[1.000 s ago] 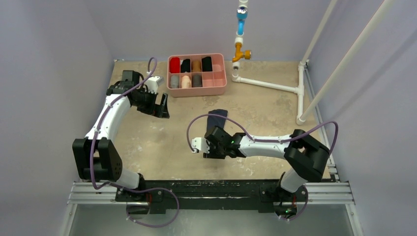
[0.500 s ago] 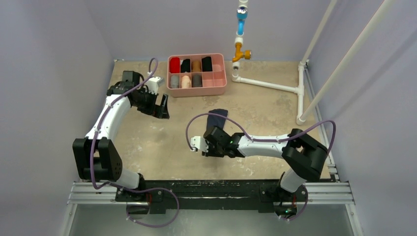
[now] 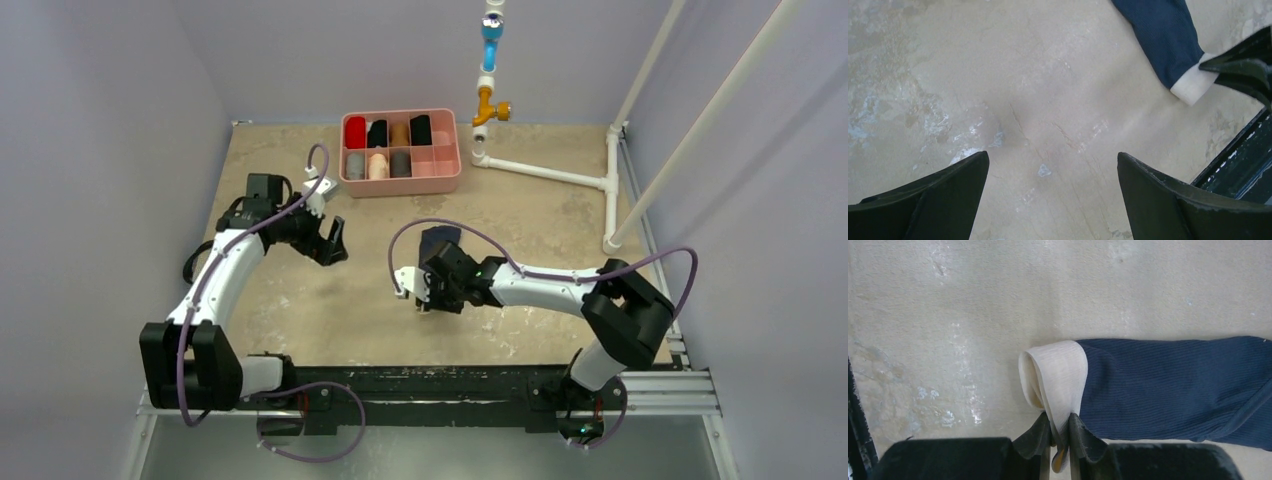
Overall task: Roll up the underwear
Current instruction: Pick up the underwear from the center of the board, then roll the underwear to the center of the board.
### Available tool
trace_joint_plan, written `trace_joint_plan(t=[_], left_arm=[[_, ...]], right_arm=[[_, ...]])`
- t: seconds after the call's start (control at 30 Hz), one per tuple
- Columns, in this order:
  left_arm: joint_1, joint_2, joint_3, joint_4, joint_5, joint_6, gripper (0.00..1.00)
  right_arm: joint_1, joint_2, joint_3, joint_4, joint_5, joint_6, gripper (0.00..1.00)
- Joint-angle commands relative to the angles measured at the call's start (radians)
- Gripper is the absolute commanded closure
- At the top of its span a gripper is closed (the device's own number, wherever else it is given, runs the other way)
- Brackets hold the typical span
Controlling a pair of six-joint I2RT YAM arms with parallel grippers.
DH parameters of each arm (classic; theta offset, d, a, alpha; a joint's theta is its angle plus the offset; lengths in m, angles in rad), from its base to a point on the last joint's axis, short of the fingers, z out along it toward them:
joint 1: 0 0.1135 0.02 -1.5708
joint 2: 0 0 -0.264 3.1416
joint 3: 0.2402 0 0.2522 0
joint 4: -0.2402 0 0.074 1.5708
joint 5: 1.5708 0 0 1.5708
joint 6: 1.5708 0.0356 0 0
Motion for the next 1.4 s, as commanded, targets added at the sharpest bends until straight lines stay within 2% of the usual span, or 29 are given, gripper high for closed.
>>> trace_joint_plan(t=[0.0, 0.17, 0.3, 0.43, 0.57, 0.77, 1.0, 1.13, 1.37], left_arm=[[-0.036, -0.104, -0.083, 0.146, 0.091, 0.043, 0.0], [-0.118, -0.205, -0.173, 0.217, 0.102, 0.069, 0.01], [-0.198, -0.272, -0.219, 0.246, 0.09, 0.105, 0.03], [-0.277, -0.271, -0.227, 0.261, 0.065, 0.141, 0.03], [-0.419, -0.249, -0.235, 0.292, -0.023, 0.2, 0.04], [-0.704, -0.159, -0.214, 0.36, -0.211, 0.306, 0.05], [-0.927, -0.02, -0.235, 0.497, -0.379, 0.403, 0.06], [-1.016, 0.053, -0.25, 0.575, -0.434, 0.435, 0.06], [-1.081, 0.16, -0.252, 0.684, -0.502, 0.464, 0.06]], right_arm=[[-0.122, 0.0, 0.073, -0.131, -0.252, -0.045, 1.0], [-0.264, 0.124, 0.208, -0.281, -0.479, -0.106, 1.0], [-0.377, 0.289, 0.368, -0.487, -0.654, -0.192, 1.0], [-0.443, 0.453, 0.527, -0.642, -0.78, -0.251, 1.0], [-0.478, 0.588, 0.661, -0.8, -0.863, -0.315, 1.0], [-0.483, 0.694, 0.763, -0.967, -0.928, -0.383, 1.0], [-0.483, 0.794, 0.801, -1.098, -0.977, -0.419, 1.0], [-0.483, 0.82, 0.793, -1.1, -0.967, -0.406, 0.99], [-0.483, 0.842, 0.783, -1.102, -0.954, -0.399, 0.99]])
